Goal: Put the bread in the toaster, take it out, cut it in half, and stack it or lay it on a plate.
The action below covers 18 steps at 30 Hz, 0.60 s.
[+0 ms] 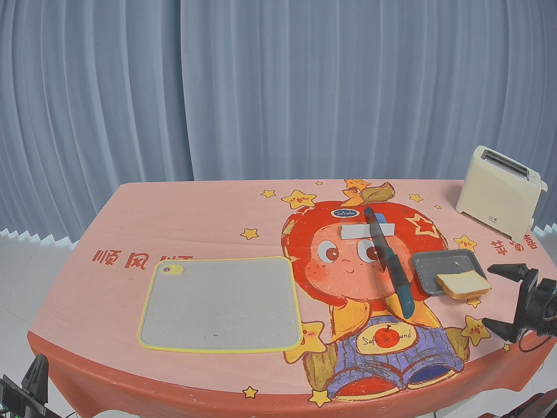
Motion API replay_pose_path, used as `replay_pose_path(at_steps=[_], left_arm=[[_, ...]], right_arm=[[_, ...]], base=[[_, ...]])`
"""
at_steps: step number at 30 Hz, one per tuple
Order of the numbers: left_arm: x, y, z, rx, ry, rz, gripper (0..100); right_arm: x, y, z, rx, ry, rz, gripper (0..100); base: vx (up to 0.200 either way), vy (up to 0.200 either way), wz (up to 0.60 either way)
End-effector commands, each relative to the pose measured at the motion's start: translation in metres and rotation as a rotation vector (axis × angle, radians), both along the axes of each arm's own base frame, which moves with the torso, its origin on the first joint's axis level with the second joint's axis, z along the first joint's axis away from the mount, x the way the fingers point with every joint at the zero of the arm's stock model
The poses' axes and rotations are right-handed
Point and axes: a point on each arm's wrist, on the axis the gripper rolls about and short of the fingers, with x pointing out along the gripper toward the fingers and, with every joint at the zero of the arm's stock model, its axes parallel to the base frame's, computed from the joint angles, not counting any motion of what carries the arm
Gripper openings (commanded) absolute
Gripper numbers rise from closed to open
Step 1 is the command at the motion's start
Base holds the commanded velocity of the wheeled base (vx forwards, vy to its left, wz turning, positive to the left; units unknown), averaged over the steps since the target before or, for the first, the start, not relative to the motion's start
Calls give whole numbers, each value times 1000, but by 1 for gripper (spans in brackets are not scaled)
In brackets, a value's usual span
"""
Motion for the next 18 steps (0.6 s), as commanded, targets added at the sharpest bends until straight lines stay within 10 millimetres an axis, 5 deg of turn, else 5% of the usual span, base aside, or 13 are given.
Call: replay_pose_path(at_steps=[1,18], left_arm=[[0,0,-5,0,1,0,0],[0,0,-5,0,1,0,0]], right_arm=[[12,-4,-8,5,52,-20,100],[36,-6,-15,6,51,-24,100]], base=[[0,0,0],[0,0,0]])
